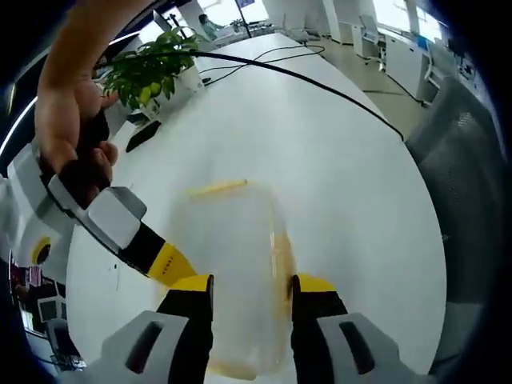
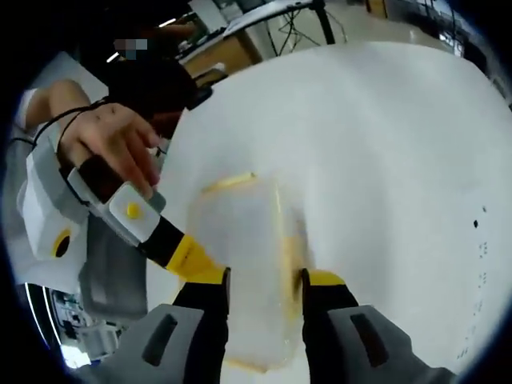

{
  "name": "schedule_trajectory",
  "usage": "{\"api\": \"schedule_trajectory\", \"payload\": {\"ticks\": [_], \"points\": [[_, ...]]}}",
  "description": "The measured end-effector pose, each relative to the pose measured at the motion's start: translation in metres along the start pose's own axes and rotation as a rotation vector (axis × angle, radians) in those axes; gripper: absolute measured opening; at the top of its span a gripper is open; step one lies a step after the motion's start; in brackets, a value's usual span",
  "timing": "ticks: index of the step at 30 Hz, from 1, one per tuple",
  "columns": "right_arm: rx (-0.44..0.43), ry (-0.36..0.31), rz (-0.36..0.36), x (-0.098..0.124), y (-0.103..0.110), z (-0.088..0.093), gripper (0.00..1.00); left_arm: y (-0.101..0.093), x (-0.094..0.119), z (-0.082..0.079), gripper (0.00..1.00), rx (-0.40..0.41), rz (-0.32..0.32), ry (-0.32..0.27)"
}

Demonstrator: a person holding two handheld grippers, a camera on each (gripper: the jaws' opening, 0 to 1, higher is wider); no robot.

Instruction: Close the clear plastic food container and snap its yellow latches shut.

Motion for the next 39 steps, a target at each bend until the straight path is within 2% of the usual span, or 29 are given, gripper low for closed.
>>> {"api": "schedule_trajectory", "payload": {"ticks": [8,9,10,12,14,15,16,17,24,32,39], "points": [[-0.029,0.033,-0.006,-0.001,0.000,0.001,0.29,0.001,-0.001,0.001,0.30,0.013,-0.005,0.017],[-0.109,0.019,-0.018,-0.002,0.003,-0.002,0.29,0.001,-0.001,0.001,0.29,0.018,-0.006,0.022],[-0.064,0.028,-0.027,0.001,-0.002,-0.001,0.29,0.001,-0.001,0.001,0.29,0.019,-0.008,0.028],[-0.058,0.032,-0.024,0.001,0.004,0.000,0.28,0.001,-0.001,0.002,0.27,0.025,-0.019,0.042],[-0.058,0.039,-0.021,0.001,0.003,0.000,0.28,0.000,-0.001,0.001,0.25,0.021,-0.030,0.056],[-0.055,0.051,-0.014,0.002,0.002,0.001,0.27,0.002,-0.001,-0.001,0.24,0.008,-0.023,0.043],[-0.058,0.053,-0.013,0.003,0.002,0.000,0.27,0.004,0.002,0.001,0.24,0.031,-0.032,0.060],[-0.054,0.057,-0.011,0.003,0.003,0.001,0.27,0.005,0.004,0.001,0.24,0.019,-0.032,0.067],[-0.058,0.055,-0.003,0.005,0.002,0.003,0.28,0.010,0.009,0.003,0.25,0.013,-0.024,0.055],[-0.095,0.038,0.001,0.006,0.004,0.009,0.28,0.006,0.008,0.002,0.26,-0.038,-0.009,0.055],[-0.100,0.030,0.009,0.004,0.004,0.007,0.29,0.004,0.005,0.001,0.27,-0.059,-0.006,0.064]]}}
Point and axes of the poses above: the point that each gripper's makers call its tool centre point, and the gripper's own axes: x roughly backward along the fingers, y roughly to its left, z roughly out of its underside, the point moved 1 cm from there along x, roughly backward along the fingers, and after that the axes turned 6 degrees about -y, right-handed, at the moved point
